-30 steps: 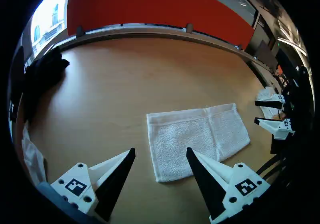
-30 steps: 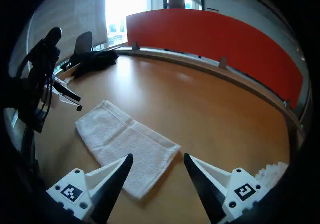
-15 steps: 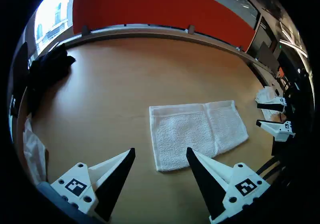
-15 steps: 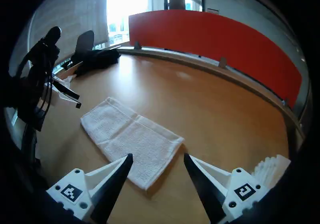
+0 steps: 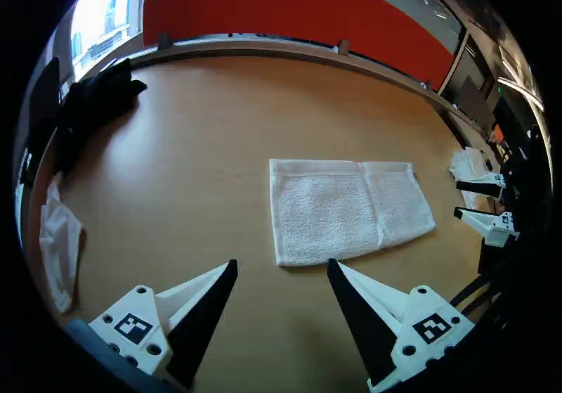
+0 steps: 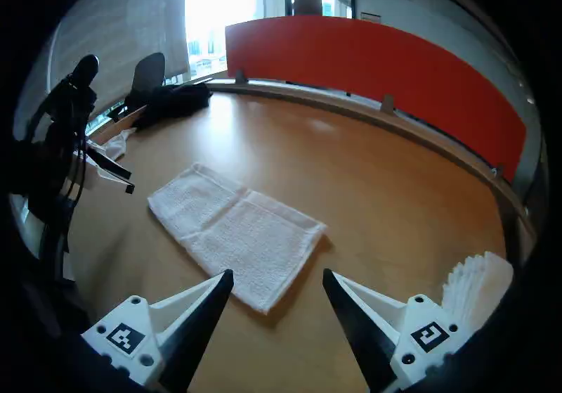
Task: Fold towel
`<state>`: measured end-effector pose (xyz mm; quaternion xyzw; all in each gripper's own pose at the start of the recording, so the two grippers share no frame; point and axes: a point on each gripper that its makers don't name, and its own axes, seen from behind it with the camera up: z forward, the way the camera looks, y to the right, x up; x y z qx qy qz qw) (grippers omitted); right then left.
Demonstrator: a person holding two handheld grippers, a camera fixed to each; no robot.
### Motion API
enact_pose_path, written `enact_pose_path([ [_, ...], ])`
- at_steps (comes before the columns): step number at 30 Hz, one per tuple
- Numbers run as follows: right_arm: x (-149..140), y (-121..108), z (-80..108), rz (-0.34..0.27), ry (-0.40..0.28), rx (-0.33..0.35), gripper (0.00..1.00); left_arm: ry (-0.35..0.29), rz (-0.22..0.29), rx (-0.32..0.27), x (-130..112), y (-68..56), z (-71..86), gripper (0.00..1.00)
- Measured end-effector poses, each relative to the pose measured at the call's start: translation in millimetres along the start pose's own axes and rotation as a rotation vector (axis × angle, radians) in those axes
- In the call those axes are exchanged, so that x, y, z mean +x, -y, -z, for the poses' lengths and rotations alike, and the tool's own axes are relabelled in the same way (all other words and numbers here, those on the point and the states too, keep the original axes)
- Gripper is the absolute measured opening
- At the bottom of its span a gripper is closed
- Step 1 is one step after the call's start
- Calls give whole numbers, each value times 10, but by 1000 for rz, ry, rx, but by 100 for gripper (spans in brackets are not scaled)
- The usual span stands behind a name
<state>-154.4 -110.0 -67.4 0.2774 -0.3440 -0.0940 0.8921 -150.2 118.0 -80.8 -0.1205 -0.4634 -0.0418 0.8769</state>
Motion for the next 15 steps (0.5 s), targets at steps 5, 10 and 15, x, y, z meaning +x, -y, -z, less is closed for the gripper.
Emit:
enact_pose_path([
  [5,-51,6,-6,11,8,3,98,3,10,12,-82,39,60,95],
  [10,-116,15,-27,30,24,11,98,1,21,26,-151,88,131,95],
  [15,-194,19,-44,50,43,20,98,4,36,41,-226,159,196,95],
])
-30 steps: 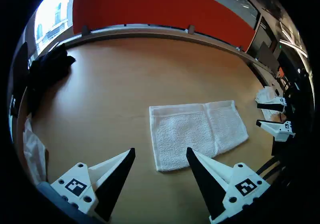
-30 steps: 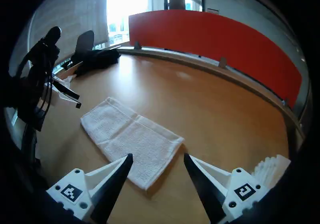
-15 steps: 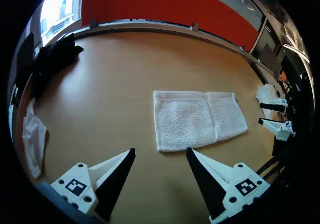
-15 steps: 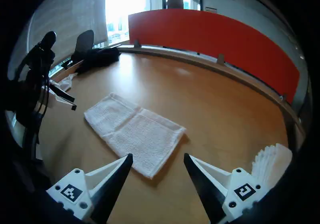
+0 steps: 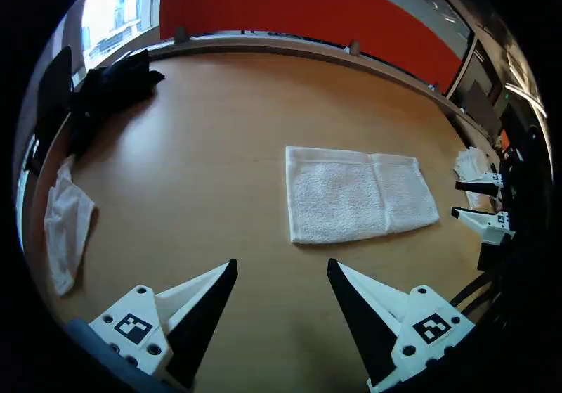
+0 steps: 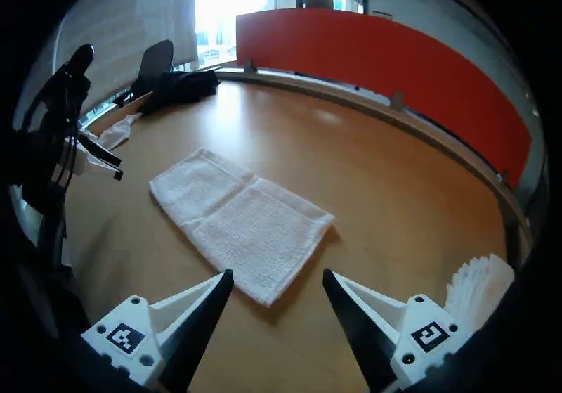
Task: Fold towel
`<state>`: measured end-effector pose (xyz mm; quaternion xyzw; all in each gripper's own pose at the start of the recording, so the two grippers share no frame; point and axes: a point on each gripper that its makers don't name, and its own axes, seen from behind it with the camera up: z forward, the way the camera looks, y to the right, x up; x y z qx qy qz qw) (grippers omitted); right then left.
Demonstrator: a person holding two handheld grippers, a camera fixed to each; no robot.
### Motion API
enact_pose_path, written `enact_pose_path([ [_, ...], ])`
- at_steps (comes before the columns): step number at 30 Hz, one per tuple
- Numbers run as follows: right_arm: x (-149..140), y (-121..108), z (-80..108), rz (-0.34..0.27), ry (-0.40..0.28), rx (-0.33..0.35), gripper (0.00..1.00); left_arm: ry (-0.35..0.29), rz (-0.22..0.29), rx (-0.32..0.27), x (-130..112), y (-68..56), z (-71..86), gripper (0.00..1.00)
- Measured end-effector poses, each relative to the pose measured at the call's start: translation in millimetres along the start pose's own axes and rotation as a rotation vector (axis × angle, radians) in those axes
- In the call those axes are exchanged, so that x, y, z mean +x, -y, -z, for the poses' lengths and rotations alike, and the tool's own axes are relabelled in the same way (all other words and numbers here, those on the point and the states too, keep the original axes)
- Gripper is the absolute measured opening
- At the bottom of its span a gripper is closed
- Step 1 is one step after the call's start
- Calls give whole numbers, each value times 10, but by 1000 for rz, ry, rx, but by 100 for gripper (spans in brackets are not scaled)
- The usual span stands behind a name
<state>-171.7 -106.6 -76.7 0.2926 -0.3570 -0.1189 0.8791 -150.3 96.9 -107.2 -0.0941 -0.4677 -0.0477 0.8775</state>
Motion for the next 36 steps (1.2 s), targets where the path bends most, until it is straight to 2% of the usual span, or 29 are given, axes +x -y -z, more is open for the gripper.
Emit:
enact_pose_path([
  [27,-343,-21,-176,92,103,46,98,4,37,61,-245,442,240,95],
  [30,-391,-33,-196,110,122,48,93,5,39,65,-265,477,258,95],
  [36,-437,-60,-219,131,150,57,74,11,40,73,-314,541,286,95],
])
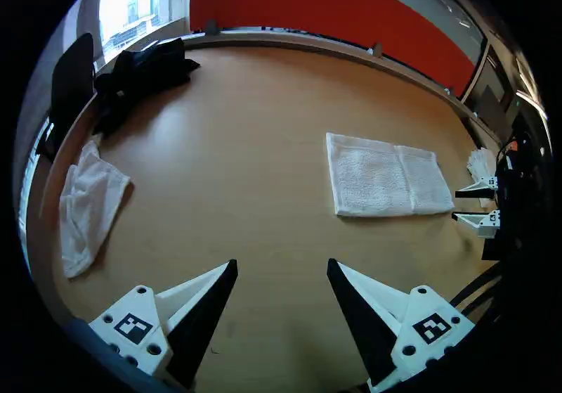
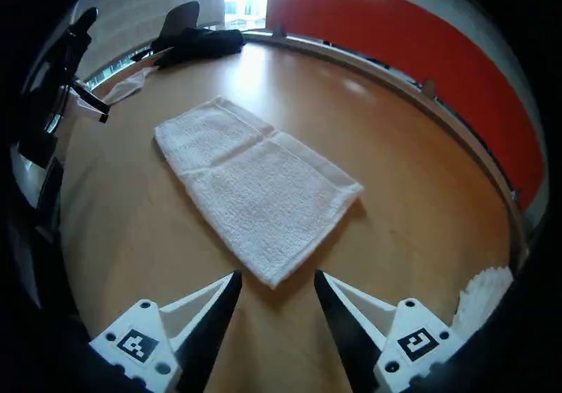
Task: Fold towel
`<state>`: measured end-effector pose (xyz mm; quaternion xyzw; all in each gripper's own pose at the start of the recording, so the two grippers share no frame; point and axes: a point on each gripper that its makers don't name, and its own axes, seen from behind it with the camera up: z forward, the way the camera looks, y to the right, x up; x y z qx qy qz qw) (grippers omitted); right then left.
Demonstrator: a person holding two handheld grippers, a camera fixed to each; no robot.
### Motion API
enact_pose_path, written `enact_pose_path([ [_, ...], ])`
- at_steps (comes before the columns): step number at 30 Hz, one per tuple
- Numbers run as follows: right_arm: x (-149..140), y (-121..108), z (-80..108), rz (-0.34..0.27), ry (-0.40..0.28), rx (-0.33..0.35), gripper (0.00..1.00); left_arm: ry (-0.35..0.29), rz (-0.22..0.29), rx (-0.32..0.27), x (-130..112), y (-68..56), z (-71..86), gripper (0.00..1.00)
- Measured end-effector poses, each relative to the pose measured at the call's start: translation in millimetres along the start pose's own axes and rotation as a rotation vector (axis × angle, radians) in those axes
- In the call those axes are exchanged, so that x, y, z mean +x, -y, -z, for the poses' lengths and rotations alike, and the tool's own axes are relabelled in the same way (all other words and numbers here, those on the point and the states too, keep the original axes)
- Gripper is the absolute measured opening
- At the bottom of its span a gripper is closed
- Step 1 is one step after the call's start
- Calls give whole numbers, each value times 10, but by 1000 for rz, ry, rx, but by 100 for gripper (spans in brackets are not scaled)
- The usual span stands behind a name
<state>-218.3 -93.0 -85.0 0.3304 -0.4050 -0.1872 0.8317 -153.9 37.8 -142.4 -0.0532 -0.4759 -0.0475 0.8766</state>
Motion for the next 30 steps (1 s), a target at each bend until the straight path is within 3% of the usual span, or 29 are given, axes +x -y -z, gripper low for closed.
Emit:
enact_pose_path([
  [24,-72,84,-47,-17,35,48,5,10,9,6,-54,53,23,95],
  [30,-44,80,-41,-28,21,45,5,11,9,8,-57,56,18,95],
])
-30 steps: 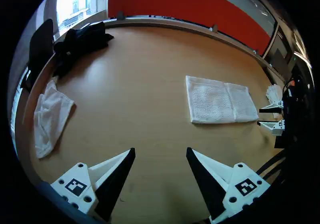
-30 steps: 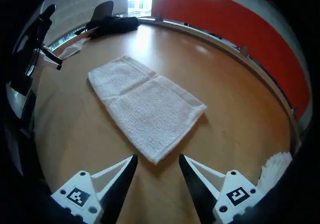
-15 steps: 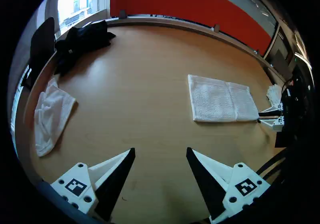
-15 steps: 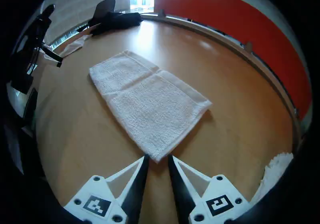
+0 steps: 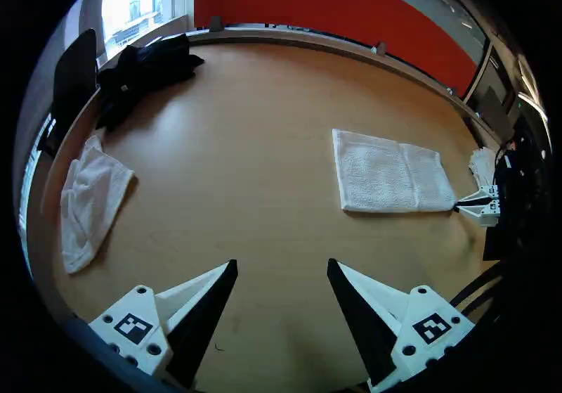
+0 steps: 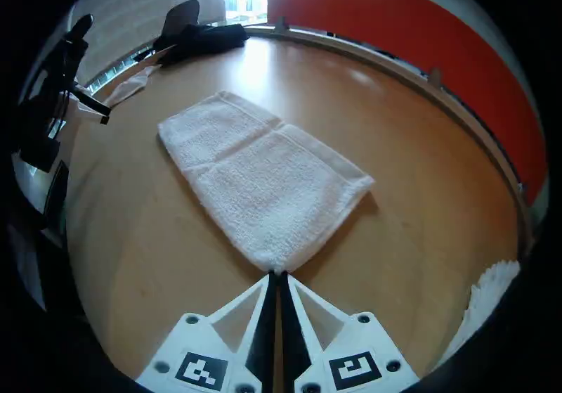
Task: Fold towel
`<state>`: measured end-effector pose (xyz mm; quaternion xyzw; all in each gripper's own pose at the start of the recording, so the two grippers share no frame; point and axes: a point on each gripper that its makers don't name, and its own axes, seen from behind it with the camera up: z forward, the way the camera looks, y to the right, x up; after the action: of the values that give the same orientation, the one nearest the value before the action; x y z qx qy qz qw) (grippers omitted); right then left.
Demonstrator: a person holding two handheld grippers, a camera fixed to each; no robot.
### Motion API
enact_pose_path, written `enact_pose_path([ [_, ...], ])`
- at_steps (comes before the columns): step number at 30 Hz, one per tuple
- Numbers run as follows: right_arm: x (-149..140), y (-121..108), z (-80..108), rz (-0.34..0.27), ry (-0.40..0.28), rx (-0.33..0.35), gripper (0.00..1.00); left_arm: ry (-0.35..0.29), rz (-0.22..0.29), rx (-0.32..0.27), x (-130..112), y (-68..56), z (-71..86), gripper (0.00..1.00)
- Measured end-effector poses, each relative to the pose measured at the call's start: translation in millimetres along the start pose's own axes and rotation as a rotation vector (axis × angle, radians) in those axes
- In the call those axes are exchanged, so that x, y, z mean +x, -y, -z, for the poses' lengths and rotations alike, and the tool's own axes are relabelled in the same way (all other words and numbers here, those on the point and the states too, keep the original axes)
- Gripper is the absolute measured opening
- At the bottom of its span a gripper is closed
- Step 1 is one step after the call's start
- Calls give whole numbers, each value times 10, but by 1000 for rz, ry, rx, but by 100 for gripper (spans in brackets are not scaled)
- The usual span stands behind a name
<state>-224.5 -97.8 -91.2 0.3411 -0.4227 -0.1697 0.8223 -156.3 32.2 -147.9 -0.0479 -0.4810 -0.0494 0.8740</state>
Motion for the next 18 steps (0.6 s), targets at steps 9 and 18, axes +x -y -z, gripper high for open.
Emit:
enact_pose_path([
  [9,129,-15,131,-21,-34,-10,5,-2,0,2,26,9,-4,95],
  [18,386,-120,379,-23,-97,-40,5,-5,1,0,53,0,-6,95],
])
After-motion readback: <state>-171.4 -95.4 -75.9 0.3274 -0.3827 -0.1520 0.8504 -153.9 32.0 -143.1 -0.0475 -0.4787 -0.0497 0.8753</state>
